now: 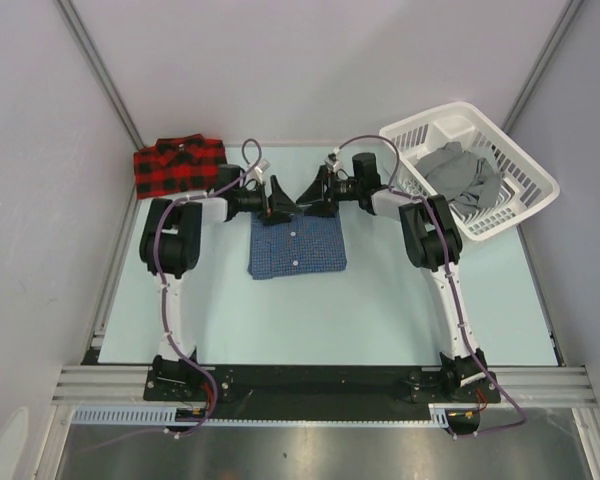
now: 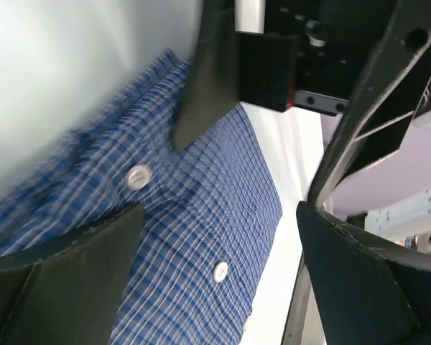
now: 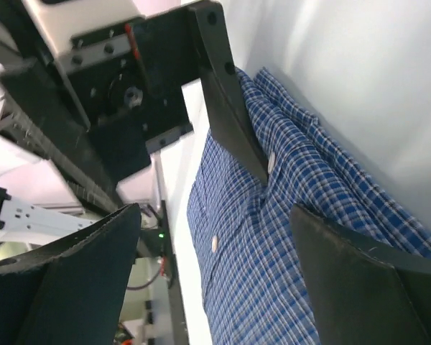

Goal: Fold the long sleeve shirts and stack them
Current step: Fold the shirt

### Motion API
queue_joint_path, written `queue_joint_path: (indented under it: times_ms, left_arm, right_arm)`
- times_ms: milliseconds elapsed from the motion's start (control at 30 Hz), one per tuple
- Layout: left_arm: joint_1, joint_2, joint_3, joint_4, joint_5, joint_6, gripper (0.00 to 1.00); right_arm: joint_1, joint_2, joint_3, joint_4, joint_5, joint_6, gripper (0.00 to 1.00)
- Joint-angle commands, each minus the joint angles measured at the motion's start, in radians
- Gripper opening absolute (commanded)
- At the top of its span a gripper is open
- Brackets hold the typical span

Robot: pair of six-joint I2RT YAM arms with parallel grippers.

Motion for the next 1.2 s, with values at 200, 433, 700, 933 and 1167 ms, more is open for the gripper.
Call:
queue_joint_path:
  times_ms: [200,433,700,933,1167]
  left_arm:
    - [0.125,-0.232,-0.104,-0.153,-0.184,0.166,0.99]
    - [0.157,-0.486,0.140,-0.661,-0.815,0.661,0.99]
    - [0.338,-0.667,0.158,-0.772,-0.646,0.600,0.99]
    - [0.464,-0.681,0.097,-0.865,-0.459,0.513,0.99]
    - [0.478,-0.702,-0.033,-0.845,-0.371,0.513,0.99]
  right_arm:
    - [-0.042,0.129,0.483,-0.415,0.112,-0.345,0.92]
    - [0.039,-0.119,0.407,-0.643,0.140,-0.693,0.78]
    - [0.287,-0.362,0.094,-0.793,0.368,-1.095,0.53]
    - [0.453,-0.336,0.063,-0.842,0.516,-1.141,0.42]
    - [0.547,-0.278,0.109,-0.848,0.620,-1.129,0.40]
